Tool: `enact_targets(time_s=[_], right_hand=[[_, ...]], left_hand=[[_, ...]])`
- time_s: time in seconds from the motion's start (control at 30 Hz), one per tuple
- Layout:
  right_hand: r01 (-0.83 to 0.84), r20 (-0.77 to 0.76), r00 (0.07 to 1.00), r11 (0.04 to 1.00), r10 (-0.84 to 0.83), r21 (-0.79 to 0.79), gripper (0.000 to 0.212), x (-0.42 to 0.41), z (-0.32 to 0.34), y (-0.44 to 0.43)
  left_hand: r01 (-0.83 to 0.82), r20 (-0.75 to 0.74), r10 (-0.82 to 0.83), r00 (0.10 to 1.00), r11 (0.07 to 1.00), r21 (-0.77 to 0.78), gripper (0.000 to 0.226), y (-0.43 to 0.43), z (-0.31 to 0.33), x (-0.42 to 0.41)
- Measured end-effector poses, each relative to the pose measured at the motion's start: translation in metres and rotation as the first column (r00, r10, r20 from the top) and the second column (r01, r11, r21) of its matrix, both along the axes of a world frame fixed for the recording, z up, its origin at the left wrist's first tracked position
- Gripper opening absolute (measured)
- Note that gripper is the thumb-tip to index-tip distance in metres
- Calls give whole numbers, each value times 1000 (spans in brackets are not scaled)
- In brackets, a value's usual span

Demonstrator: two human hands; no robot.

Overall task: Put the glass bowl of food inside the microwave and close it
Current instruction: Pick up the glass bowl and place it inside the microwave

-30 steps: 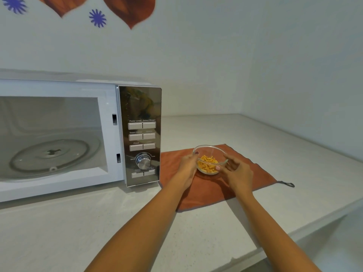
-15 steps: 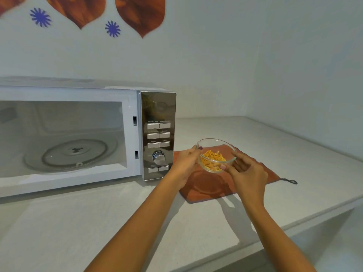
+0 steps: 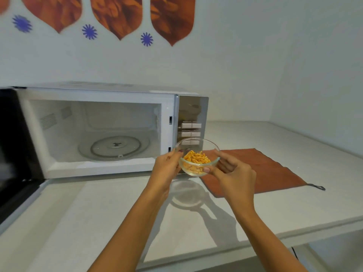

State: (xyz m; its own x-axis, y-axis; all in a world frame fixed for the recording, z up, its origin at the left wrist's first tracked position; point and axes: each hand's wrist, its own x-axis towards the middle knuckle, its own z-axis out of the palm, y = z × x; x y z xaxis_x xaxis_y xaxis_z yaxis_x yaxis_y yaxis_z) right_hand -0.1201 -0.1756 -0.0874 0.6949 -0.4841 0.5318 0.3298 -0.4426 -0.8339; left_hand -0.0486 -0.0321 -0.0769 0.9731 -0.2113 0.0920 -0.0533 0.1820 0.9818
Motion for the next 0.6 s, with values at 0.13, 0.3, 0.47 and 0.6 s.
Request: enact_targets(time_s=[0.13,0.3,0.47,0.6], right_hand=[[-146,2,989,988,146,55,56,18,2,38],[-307,-12,950,942,312,137,56,49,4,80],[-398,-40,913,906,407,142,55,96,10,109],[-444,-62,887,882,458,156,54,137,20,124]], left_hand=[[-154,3,155,988,988,-31,16,41,-3,5],[-260,32,263,964,963,-71,17,87,0,11],[-348,24,350,937,936,-49,24,122,7,37],[-364,22,364,931,931,26,33,142,16,75]])
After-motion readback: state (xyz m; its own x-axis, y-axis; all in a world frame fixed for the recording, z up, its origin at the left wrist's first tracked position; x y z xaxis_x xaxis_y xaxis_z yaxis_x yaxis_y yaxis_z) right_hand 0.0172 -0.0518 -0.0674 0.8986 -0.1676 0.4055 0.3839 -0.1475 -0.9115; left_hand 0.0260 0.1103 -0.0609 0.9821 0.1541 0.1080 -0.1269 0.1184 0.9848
